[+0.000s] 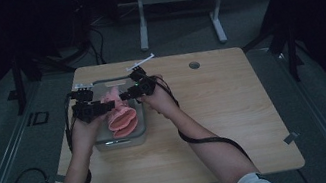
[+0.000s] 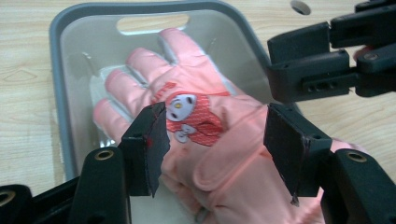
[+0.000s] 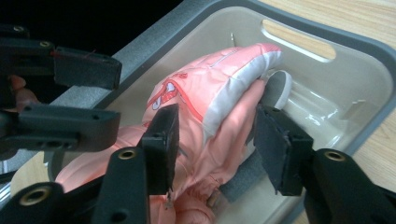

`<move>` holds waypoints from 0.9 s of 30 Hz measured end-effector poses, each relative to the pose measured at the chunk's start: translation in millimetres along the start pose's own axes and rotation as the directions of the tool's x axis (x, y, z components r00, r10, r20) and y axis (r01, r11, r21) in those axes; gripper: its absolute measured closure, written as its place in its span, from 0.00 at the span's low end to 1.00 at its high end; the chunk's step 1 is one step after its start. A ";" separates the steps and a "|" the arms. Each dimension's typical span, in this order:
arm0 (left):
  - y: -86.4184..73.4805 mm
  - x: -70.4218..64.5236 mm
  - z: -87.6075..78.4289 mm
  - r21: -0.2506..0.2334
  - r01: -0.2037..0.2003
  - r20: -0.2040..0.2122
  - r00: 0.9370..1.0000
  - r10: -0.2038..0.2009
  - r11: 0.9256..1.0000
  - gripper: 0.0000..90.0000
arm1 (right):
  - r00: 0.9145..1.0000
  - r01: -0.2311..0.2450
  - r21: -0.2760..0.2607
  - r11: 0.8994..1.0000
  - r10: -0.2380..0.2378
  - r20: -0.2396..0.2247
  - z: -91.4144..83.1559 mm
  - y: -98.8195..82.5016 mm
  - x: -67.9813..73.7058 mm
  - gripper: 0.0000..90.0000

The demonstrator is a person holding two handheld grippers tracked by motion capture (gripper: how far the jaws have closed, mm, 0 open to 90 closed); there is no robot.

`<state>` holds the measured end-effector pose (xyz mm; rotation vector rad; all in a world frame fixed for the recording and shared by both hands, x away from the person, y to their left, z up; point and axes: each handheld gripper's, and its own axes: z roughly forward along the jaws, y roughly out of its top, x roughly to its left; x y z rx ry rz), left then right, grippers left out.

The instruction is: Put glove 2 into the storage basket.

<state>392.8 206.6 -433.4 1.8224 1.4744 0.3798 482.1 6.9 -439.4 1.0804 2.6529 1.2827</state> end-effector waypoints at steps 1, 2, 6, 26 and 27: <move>-0.7 -2.4 -1.4 -0.013 -0.015 -0.001 1.000 0.015 1.000 0.43 | 1.000 0.008 -0.001 1.000 -0.008 0.004 -2.1 -0.7 -0.9 0.52; -1.4 -4.9 -3.3 -0.026 -0.025 -0.003 1.000 0.025 0.999 0.42 | 1.000 0.019 -0.002 1.000 -0.019 0.010 -4.1 -1.5 -1.7 0.51; -2.6 -13.1 -9.8 -0.077 -0.034 -0.004 0.999 0.034 0.996 0.37 | 0.999 0.054 -0.017 0.998 -0.053 0.011 -14.7 -5.4 -5.6 0.46; -0.1 -70.8 -2.0 -0.129 -0.191 0.063 0.978 0.200 0.973 0.05 | 0.994 0.113 -0.053 0.992 -0.113 0.008 -65.0 -24.2 -28.5 0.18; 0.0 -74.5 -1.1 -0.125 -0.201 0.062 0.976 0.210 0.972 0.02 | 0.993 0.116 -0.048 0.992 -0.115 0.014 -65.7 -26.5 -30.8 0.18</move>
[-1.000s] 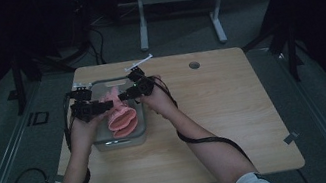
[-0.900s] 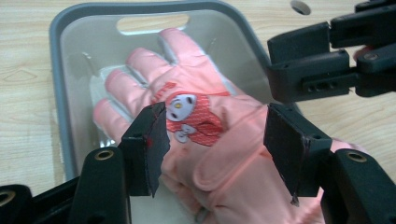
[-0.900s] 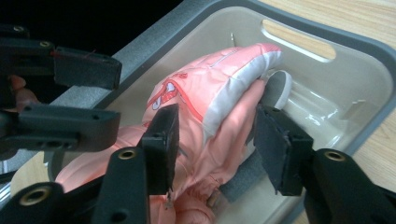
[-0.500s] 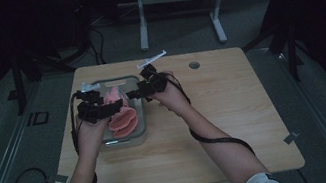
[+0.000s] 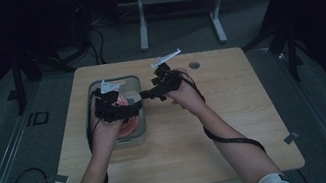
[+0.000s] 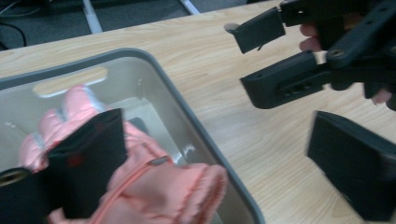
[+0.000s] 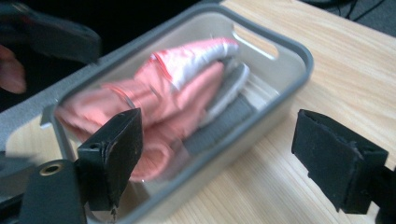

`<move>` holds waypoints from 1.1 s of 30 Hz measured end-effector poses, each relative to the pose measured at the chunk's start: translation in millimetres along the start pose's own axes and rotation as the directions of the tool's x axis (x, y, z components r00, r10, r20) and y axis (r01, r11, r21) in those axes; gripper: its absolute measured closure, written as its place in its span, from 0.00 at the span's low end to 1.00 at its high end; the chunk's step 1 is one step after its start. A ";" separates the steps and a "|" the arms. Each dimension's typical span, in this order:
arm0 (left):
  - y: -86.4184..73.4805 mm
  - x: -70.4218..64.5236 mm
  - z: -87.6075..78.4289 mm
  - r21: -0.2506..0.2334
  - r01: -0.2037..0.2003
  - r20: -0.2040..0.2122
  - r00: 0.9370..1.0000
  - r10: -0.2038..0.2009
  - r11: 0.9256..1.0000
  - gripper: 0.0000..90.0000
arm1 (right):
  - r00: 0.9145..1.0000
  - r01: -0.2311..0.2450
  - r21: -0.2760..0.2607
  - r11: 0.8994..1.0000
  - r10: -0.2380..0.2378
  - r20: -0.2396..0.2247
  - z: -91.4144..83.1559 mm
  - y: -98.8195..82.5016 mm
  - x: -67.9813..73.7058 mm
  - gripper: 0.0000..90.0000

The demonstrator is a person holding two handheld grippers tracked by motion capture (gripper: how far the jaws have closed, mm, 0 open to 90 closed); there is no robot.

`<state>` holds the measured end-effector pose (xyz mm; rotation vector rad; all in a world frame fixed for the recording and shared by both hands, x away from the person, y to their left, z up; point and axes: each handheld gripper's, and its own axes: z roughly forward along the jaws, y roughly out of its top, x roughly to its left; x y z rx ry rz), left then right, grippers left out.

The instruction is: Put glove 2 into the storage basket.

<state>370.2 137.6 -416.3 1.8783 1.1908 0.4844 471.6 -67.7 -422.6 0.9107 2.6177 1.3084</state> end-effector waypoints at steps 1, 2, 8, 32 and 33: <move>0.6 -3.4 1.1 0.004 -0.006 0.008 1.000 0.006 1.000 0.02 | 1.000 0.000 0.002 1.000 0.000 0.004 -0.9 -2.5 -2.2 0.18; 1.2 -7.6 2.0 -0.002 -0.011 0.022 1.000 0.011 1.000 0.02 | 1.000 -0.007 0.003 1.000 0.007 0.006 -2.4 -5.4 -5.2 0.18; 6.8 -30.1 4.3 -0.014 -0.070 0.049 0.996 0.071 0.997 0.02 | 1.000 -0.017 0.007 1.000 0.017 0.015 -9.2 -16.1 -12.6 0.18; -16.9 -92.3 32.5 -0.028 -0.209 0.161 0.964 0.211 0.978 0.02 | 0.998 -0.024 -0.023 0.999 0.025 0.060 -30.8 -71.7 -34.3 0.18; -16.9 -92.3 32.5 -0.028 -0.209 0.161 0.964 0.211 0.978 0.02 | 0.998 -0.024 -0.023 0.999 0.025 0.060 -30.8 -71.7 -34.3 0.18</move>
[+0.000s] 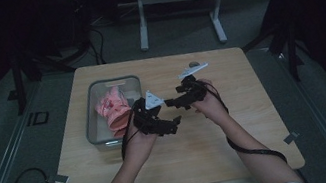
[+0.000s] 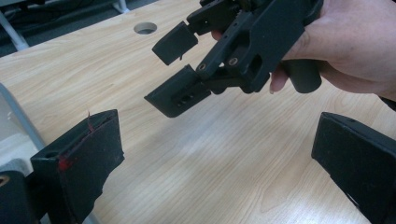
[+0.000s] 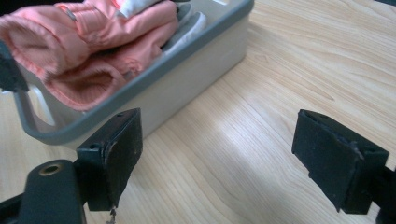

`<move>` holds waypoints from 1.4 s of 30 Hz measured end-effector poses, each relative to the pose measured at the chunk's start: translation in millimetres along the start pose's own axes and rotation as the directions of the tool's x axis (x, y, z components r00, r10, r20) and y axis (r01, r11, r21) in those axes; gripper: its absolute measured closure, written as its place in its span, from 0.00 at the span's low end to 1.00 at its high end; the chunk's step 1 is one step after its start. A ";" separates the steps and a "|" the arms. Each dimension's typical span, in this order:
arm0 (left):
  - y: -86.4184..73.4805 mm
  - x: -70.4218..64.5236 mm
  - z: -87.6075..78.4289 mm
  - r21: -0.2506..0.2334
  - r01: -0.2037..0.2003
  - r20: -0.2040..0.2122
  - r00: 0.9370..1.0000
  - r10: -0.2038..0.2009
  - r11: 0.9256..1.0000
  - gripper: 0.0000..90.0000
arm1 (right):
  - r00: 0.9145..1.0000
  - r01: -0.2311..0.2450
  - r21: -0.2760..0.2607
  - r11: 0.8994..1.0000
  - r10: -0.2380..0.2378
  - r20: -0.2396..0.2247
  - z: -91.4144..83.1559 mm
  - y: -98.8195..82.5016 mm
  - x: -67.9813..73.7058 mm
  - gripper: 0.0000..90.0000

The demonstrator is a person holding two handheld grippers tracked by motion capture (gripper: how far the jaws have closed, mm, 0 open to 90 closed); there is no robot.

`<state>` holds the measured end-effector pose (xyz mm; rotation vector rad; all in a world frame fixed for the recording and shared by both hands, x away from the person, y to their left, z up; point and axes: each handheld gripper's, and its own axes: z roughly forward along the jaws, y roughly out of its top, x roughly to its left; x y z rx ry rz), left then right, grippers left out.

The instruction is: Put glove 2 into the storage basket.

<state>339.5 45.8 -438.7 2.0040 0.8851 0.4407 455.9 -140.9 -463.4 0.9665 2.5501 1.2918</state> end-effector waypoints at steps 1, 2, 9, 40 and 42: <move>-2.5 -3.6 2.0 -0.005 0.004 0.005 1.000 -0.004 1.000 0.02 | 1.000 -0.002 -0.017 1.000 0.002 -0.008 -0.8 -5.2 -2.8 0.18; -3.7 -5.4 2.9 -0.004 -0.002 0.008 1.000 0.002 1.000 0.02 | 1.000 0.000 -0.021 1.000 0.000 -0.008 -0.8 -6.5 -3.2 0.18; -15.3 -20.4 12.3 0.008 -0.049 0.020 0.999 0.049 0.999 0.02 | 1.000 0.015 -0.016 1.000 -0.015 -0.010 0.1 -23.3 -8.4 0.18; -71.0 -38.9 51.8 0.077 -0.104 0.083 0.992 0.097 0.992 0.02 | 1.000 0.007 0.034 0.999 -0.007 0.005 1.3 -88.4 -25.1 0.18; -73.7 -39.4 53.4 0.081 -0.110 0.078 0.992 0.104 0.991 0.02 | 1.000 0.012 0.032 0.999 -0.013 0.006 0.8 -90.8 -25.1 0.18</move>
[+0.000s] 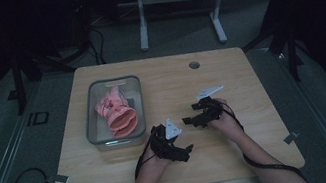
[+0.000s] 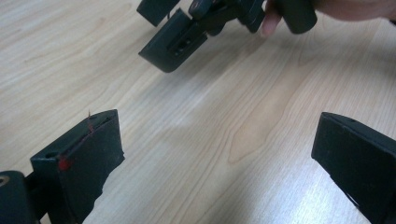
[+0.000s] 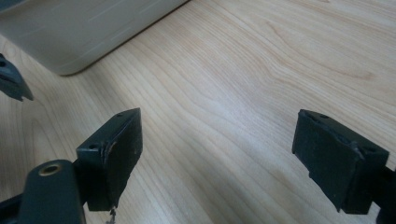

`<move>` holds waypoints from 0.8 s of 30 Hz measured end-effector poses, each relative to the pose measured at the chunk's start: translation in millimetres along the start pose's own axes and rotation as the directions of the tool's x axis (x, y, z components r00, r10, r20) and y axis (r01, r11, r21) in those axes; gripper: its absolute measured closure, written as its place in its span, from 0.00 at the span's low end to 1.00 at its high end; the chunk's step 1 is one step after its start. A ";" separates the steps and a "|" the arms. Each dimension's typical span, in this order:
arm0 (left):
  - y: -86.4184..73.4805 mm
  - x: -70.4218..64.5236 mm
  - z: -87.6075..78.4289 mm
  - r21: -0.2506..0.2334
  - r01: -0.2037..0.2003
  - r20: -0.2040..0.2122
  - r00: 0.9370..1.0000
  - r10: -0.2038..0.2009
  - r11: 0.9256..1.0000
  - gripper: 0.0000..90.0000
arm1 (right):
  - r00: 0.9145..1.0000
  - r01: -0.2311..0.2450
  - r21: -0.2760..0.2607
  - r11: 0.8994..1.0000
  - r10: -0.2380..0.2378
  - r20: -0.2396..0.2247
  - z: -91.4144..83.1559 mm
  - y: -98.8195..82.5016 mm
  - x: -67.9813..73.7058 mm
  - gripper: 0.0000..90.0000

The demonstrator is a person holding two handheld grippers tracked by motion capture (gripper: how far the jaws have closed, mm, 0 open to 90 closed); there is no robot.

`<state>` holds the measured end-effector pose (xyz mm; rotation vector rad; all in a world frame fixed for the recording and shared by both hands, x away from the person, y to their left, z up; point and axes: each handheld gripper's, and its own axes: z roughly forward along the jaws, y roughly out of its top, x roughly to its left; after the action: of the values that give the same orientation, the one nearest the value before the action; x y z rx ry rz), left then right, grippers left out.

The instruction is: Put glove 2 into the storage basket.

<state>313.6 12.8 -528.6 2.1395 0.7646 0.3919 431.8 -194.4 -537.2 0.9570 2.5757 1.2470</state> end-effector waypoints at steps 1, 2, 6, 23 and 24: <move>-0.9 -0.1 0.3 -0.001 -0.006 -0.002 1.000 0.006 1.000 0.02 | 1.000 0.004 0.000 1.000 -0.004 -0.001 -0.3 -1.1 -0.1 0.18; -2.4 -0.5 1.1 0.000 -0.009 -0.002 1.000 0.009 1.000 0.02 | 1.000 0.004 0.002 1.000 -0.004 -0.002 -0.5 -1.9 -0.1 0.18; -7.3 0.7 1.1 -0.012 -0.002 -0.002 1.000 0.002 1.000 0.02 | 1.000 0.005 0.004 1.000 -0.005 -0.001 -1.6 -6.3 -0.6 0.18; -22.5 -3.0 0.9 0.007 -0.020 -0.009 1.000 0.020 1.000 0.02 | 0.999 0.015 -0.018 1.000 -0.014 0.035 -12.4 -29.7 -4.5 0.17; -23.2 -2.6 0.7 0.010 -0.020 -0.012 1.000 0.020 1.000 0.02 | 0.999 0.004 -0.015 1.000 -0.003 0.033 -13.5 -33.6 -6.4 0.17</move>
<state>303.0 22.0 -547.2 2.1569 0.7541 0.4124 415.5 -222.6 -554.3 0.9617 2.5386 1.2376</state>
